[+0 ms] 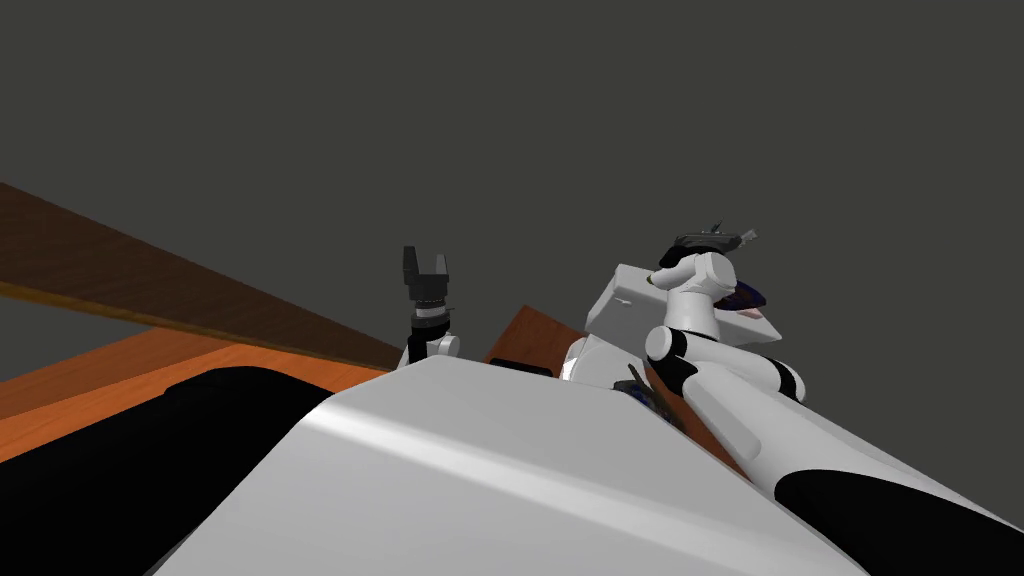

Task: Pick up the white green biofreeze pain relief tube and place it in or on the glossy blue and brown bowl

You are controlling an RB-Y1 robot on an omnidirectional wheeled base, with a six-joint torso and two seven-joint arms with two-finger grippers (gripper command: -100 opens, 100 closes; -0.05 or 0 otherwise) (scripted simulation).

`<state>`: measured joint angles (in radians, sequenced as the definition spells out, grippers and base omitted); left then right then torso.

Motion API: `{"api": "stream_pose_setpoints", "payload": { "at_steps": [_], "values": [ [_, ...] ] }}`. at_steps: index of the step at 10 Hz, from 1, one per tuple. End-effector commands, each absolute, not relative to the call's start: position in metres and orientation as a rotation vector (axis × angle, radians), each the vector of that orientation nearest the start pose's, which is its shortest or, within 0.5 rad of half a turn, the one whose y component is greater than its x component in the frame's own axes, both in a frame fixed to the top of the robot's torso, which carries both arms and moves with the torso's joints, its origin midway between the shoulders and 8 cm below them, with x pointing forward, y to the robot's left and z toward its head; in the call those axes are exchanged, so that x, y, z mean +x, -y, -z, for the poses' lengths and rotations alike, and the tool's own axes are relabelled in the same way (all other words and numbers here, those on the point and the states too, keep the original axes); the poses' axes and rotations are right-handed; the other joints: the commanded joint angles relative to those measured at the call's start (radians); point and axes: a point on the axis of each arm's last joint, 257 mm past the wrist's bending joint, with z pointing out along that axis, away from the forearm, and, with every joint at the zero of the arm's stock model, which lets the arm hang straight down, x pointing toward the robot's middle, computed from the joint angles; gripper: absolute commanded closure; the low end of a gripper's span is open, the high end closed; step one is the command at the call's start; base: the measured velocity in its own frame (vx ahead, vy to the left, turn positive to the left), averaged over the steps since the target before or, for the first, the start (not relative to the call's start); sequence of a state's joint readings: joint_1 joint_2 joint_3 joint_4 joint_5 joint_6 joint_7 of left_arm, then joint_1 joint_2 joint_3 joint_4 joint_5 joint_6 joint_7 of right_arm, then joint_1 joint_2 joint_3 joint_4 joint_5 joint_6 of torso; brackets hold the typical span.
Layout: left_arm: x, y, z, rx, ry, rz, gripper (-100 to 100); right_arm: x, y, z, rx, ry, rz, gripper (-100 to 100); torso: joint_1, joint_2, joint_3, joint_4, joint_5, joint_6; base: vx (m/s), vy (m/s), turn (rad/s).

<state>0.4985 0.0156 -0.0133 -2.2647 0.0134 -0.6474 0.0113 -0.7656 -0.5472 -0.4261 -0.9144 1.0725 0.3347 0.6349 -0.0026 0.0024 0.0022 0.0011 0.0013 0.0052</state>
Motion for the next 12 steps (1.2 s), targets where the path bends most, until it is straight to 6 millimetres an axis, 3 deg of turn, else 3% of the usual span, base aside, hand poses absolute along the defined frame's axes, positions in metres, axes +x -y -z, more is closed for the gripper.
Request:
{"api": "stream_pose_setpoints", "payload": {
  "at_steps": [1,5,7,11,12],
  "values": [
    [0.321,-0.271,-0.044,-0.552,-0.52,1.365,0,0.626,0.618,-0.016,0.325,-1.412,0.779,100,0.0,0.0,0.0,0.0,0.0,0.0,0.037,-0.048,-0.202],
    [0.321,-0.271,-0.044,-0.552,-0.52,1.365,0,0.604,0.636,0.0,0.321,-1.399,0.768,100,-0.005,-0.006,-0.004,-0.001,-0.002,0.004,0.111,-0.053,-0.176],
    [0.321,-0.271,-0.044,-0.552,-0.52,1.365,0,0.604,0.636,0.0,0.321,-1.399,0.768,100,-0.008,-0.008,-0.005,-0.003,-0.004,0.006,0.084,-0.013,-0.071],
    [0.321,-0.271,-0.044,-0.552,-0.52,1.365,0,0.578,0.658,0.043,0.379,-1.43,0.735,100,-0.011,-0.007,-0.004,-0.003,-0.006,0.01,0.136,0.0,-0.18],
    [0.321,-0.271,-0.044,-0.552,-0.52,1.365,0,0.578,0.658,0.043,0.379,-1.43,0.735,100,-0.011,-0.007,-0.005,-0.003,-0.006,0.01,0.08,0.016,-0.056]
  ]
}}
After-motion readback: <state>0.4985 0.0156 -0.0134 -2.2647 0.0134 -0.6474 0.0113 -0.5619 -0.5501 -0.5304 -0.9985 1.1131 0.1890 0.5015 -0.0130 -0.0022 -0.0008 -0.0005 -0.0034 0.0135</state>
